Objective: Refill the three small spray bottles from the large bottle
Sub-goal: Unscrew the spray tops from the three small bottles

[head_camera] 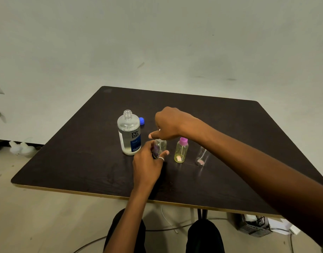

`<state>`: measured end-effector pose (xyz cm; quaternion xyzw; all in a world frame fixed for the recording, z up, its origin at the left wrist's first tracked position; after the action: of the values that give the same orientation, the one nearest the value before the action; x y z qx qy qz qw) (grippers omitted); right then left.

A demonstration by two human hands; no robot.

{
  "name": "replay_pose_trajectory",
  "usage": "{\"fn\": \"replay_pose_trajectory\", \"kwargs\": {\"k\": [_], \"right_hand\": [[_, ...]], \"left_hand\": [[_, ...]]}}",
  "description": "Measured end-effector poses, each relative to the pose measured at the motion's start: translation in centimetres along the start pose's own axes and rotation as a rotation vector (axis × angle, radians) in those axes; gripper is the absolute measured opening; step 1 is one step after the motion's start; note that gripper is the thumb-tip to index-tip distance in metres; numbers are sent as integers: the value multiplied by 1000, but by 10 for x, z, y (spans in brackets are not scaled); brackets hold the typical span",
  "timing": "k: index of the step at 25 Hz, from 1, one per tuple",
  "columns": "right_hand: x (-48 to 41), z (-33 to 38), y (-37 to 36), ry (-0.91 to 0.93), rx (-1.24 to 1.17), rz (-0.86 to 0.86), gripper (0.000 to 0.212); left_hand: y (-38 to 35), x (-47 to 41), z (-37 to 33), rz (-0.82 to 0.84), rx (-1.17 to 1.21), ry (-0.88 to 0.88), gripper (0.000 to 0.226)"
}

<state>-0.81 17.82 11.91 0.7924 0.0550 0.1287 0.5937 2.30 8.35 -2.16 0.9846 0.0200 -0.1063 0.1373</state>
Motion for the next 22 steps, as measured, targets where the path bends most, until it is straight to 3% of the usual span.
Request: {"fn": "replay_pose_trajectory", "kwargs": {"k": [6,11,15,17,20,22], "right_hand": [[-4,5,-7,8,14,-41,43],[-6,2,-6,149,14,-24,12],[-6,-3,-7,217,-9,11,27],[-9,-8,-5,160,-22,-19,26],[-7,-9,-2,37,9,-71,50],[-4,-4,-5,6,30,-64,53]], "left_hand": [[-1,0,5,-13,15,-26,42],[0,-2,5,0,17,-45,46],[0,-1,5,0,29,-61,44],[0,-1,7,-3,27,-58,44],[0,-2,8,-10,31,-56,44],[0,-2,8,-14,40,-58,42]]}}
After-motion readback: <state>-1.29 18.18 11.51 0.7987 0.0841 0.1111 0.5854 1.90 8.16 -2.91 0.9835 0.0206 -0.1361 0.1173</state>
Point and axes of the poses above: each hand's wrist, its own x-axis away from the middle knuckle, its own y-axis out of the back of the hand, z = x × y, the point moved 2 cm from there along -x, towards the middle knuckle, and after that the axes turned 12 degrees about x, right-handed, at the moved point
